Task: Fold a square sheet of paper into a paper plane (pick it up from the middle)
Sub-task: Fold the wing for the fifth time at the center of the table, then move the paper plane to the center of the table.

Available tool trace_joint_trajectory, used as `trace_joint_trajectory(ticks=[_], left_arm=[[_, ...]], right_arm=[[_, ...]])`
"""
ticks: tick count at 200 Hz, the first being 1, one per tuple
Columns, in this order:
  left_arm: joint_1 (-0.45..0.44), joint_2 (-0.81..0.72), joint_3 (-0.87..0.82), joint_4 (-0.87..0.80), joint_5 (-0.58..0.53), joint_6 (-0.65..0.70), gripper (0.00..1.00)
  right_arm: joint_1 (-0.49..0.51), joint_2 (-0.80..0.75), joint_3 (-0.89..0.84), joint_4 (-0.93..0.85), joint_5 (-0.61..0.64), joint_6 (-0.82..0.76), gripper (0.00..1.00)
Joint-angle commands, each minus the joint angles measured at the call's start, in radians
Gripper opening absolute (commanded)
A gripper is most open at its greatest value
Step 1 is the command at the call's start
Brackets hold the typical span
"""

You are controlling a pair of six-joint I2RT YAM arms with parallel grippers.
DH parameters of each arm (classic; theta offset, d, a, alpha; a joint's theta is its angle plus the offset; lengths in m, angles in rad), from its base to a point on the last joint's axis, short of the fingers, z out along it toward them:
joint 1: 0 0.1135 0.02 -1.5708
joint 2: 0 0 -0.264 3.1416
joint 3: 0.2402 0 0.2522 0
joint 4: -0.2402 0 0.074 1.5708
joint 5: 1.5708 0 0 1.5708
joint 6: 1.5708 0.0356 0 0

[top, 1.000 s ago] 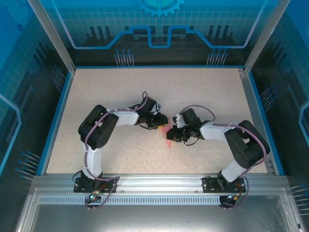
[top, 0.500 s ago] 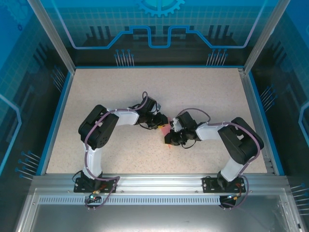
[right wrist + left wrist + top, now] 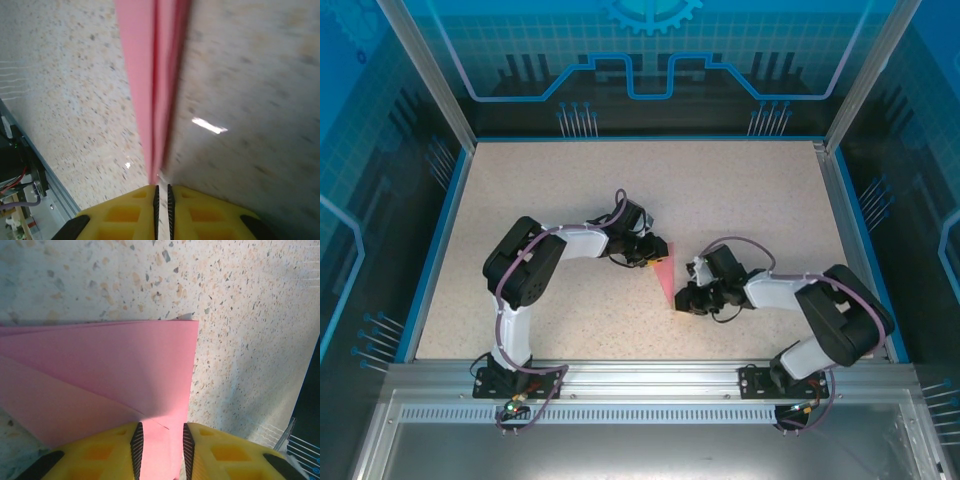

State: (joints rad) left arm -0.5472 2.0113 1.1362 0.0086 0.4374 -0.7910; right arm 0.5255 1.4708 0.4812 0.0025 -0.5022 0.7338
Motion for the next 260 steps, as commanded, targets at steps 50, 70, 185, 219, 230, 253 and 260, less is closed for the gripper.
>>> trace_joint_trajectory(ticks=[50, 70, 185, 219, 230, 253, 260], left_arm=[[-0.005, 0.009, 0.021, -0.054, -0.041, 0.048, 0.34], [-0.005, -0.021, 0.024, -0.037, -0.023, 0.048, 0.38], [-0.190, -0.082, 0.375, -0.791, -0.614, 0.162, 0.54], [-0.198, -0.094, 0.355, -0.794, -0.648, 0.122, 0.55], [-0.198, -0.086, 0.358, -0.798, -0.642, 0.122, 0.55], [-0.196, -0.059, 0.363, -0.795, -0.629, 0.124, 0.55], [-0.197, -0.053, 0.360, -0.793, -0.623, 0.123, 0.54]], right_arm=[[-0.199, -0.234, 0.018, -0.183, 0.089, -0.029, 0.27], [-0.208, -0.227, 0.025, -0.177, 0.100, -0.021, 0.29], [-0.210, -0.165, 0.006, -0.056, 0.051, -0.001, 0.32], [-0.189, -0.120, 0.034, 0.012, -0.008, -0.008, 0.35], [-0.173, -0.096, 0.053, 0.018, -0.006, -0.008, 0.35], [-0.146, -0.038, 0.089, 0.042, -0.005, -0.006, 0.36], [-0.139, -0.019, 0.096, 0.052, -0.005, -0.001, 0.36]])
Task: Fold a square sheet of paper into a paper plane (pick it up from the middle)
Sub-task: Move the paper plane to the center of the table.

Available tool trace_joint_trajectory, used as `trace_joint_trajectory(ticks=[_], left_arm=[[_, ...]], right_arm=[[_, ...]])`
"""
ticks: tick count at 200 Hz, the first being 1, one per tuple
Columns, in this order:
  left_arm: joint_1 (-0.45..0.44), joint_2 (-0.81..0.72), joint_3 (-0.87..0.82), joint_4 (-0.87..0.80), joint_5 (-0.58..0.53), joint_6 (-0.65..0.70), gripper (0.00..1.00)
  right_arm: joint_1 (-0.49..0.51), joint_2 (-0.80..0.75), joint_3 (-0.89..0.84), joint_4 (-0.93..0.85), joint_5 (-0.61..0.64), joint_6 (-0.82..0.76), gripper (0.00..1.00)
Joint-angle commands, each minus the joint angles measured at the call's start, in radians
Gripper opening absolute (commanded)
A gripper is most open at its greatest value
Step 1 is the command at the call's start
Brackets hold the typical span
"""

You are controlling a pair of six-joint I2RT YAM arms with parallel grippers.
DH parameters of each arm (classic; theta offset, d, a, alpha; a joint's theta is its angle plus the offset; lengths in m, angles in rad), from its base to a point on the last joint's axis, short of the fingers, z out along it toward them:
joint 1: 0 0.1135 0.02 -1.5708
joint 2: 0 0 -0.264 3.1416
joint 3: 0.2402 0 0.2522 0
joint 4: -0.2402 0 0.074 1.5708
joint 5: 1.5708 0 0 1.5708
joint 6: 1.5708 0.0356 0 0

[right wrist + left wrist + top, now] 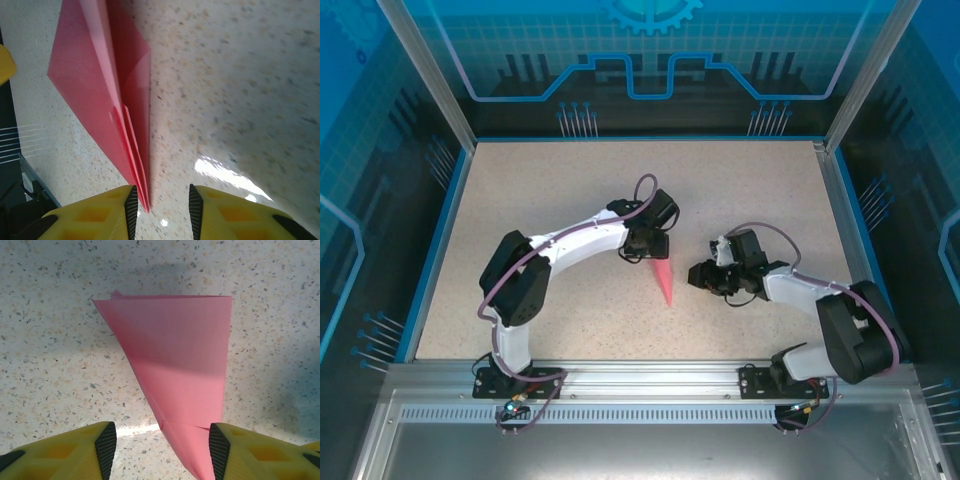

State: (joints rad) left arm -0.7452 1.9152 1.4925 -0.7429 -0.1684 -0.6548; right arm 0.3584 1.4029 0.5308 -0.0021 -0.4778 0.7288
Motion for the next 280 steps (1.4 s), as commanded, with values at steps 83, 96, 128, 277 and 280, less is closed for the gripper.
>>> trace_joint_trajectory(ticks=[83, 96, 128, 277, 280], left_arm=[[0.051, -0.010, -0.128, 0.045, 0.029, -0.020, 0.42], [0.057, -0.015, -0.139, 0.049, 0.031, -0.016, 0.39], [0.060, -0.021, -0.164, 0.072, 0.042, -0.006, 0.36], [0.063, -0.040, -0.184, 0.111, 0.060, -0.014, 0.36], [0.064, -0.041, -0.184, 0.111, 0.061, -0.014, 0.36]], right_arm=[[0.114, 0.245, 0.164, 0.093, -0.053, -0.003, 0.39], [0.122, 0.268, 0.179, 0.093, -0.050, 0.000, 0.39], [0.147, 0.290, 0.206, 0.081, -0.038, -0.006, 0.39], [0.259, 0.215, 0.288, -0.122, 0.165, -0.112, 0.48], [0.261, 0.216, 0.289, -0.122, 0.166, -0.114, 0.48]])
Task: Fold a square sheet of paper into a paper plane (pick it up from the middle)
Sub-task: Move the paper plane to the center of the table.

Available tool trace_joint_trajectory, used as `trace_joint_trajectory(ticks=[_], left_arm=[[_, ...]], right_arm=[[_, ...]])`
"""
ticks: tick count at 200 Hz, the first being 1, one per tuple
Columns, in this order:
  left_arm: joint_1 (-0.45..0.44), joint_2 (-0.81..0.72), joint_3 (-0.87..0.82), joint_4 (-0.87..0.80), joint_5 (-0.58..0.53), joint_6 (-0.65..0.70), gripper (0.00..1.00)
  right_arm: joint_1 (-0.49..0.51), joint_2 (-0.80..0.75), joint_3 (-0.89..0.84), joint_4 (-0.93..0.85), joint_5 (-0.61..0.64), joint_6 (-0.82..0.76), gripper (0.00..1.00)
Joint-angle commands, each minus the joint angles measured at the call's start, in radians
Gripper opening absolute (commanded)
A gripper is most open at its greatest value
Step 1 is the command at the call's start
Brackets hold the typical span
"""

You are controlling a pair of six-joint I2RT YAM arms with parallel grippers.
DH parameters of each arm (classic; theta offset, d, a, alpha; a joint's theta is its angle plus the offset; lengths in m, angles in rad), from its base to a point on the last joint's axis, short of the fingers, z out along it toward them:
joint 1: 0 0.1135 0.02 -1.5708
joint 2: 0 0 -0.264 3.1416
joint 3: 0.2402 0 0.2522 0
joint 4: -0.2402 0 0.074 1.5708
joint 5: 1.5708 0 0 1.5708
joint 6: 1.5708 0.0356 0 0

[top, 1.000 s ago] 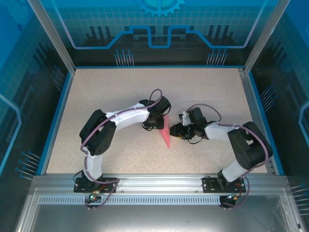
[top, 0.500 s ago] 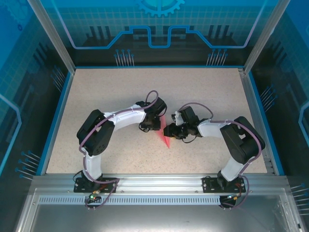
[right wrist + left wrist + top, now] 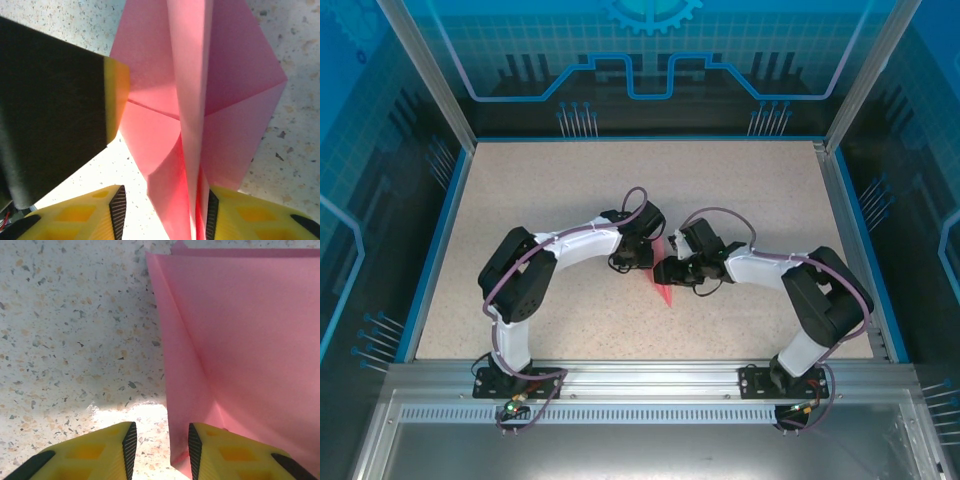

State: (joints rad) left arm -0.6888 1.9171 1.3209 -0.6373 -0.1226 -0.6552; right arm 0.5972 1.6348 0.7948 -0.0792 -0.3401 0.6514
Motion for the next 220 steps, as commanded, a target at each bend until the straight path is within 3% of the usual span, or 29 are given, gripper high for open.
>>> trace_joint_trajectory(ticks=[1, 32, 65, 112, 148, 220], left_arm=[[0.008, -0.043, -0.013, 0.006, 0.015, -0.014, 0.36], [0.007, -0.046, -0.014, 0.011, 0.018, -0.016, 0.35], [0.006, -0.067, -0.027, 0.019, 0.011, -0.021, 0.34], [0.024, -0.183, -0.123, 0.083, -0.039, -0.079, 0.32], [0.052, -0.292, -0.208, 0.116, -0.091, -0.109, 0.33], [0.086, -0.429, -0.311, 0.146, -0.150, -0.141, 0.35]], right_arm=[[0.022, -0.015, 0.026, -0.046, 0.028, -0.037, 0.48], [0.038, 0.013, 0.049, -0.073, 0.070, -0.044, 0.47], [0.060, 0.048, 0.079, -0.106, 0.115, -0.056, 0.34], [0.099, 0.097, 0.159, -0.192, 0.202, -0.065, 0.24], [0.136, 0.118, 0.230, -0.294, 0.316, -0.074, 0.26], [0.186, 0.196, 0.327, -0.411, 0.427, -0.072, 0.27]])
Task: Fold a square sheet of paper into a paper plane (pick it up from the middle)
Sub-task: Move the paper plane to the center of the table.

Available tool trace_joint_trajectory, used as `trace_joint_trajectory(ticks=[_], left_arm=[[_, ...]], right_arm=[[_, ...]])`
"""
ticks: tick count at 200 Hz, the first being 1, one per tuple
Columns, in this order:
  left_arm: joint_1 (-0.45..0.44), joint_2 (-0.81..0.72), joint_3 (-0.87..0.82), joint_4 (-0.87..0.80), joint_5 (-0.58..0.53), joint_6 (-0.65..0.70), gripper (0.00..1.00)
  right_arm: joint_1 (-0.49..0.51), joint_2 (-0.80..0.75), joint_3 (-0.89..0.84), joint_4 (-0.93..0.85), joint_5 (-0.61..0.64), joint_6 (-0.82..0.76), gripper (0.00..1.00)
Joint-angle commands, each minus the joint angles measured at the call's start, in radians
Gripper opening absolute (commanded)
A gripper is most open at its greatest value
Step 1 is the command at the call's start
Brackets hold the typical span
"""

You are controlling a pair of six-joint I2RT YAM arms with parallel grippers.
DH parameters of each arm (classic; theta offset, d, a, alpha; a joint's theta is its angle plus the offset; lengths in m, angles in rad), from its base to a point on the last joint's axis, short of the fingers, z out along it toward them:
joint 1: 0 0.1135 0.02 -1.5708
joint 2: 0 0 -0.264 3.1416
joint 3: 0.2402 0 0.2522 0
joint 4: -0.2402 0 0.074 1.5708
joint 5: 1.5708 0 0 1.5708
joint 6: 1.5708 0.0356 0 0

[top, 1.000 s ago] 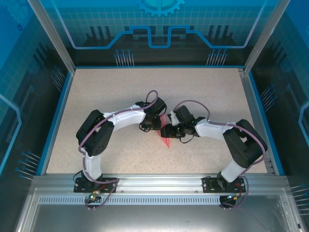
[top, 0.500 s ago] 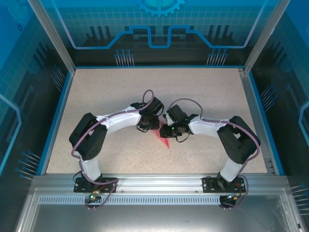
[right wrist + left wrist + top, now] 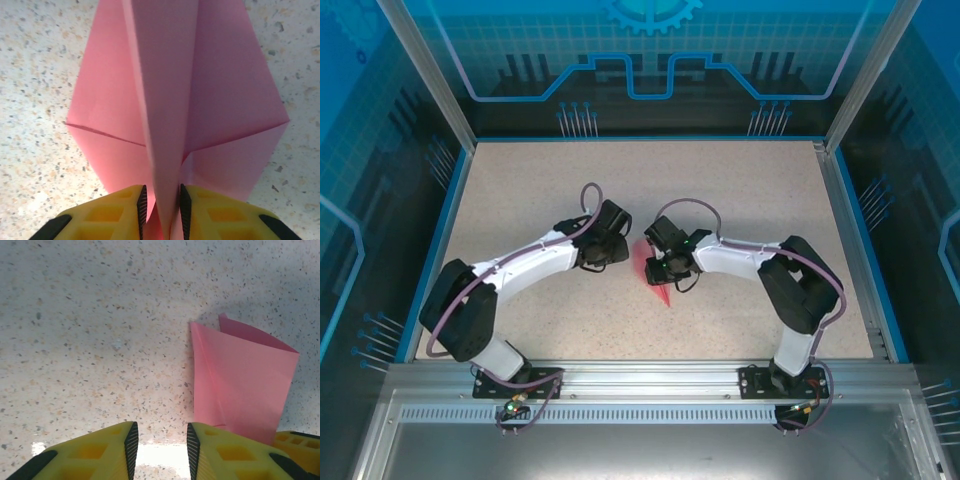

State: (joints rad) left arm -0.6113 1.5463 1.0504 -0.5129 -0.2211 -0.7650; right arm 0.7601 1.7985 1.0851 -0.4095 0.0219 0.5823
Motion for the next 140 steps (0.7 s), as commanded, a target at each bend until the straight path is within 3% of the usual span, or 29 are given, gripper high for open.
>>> trace_joint_trajectory(ticks=[1, 24, 62, 106, 140], left_arm=[[0.008, -0.060, -0.041, 0.023, -0.052, -0.031, 0.35], [0.017, -0.091, -0.070, 0.036, -0.063, -0.032, 0.36], [0.030, -0.115, -0.095, 0.043, -0.069, -0.028, 0.36], [0.046, -0.155, -0.137, 0.053, -0.098, -0.034, 0.36], [0.063, -0.202, -0.178, 0.066, -0.114, -0.040, 0.38]], right_arm=[[0.023, 0.033, 0.038, -0.082, 0.066, -0.003, 0.27], [0.028, 0.046, 0.054, -0.106, 0.082, 0.001, 0.26], [0.033, 0.034, 0.086, -0.128, 0.096, 0.015, 0.12], [0.025, 0.053, 0.239, -0.312, 0.314, 0.121, 0.11], [0.003, 0.171, 0.356, -0.378, 0.310, 0.175, 0.11]])
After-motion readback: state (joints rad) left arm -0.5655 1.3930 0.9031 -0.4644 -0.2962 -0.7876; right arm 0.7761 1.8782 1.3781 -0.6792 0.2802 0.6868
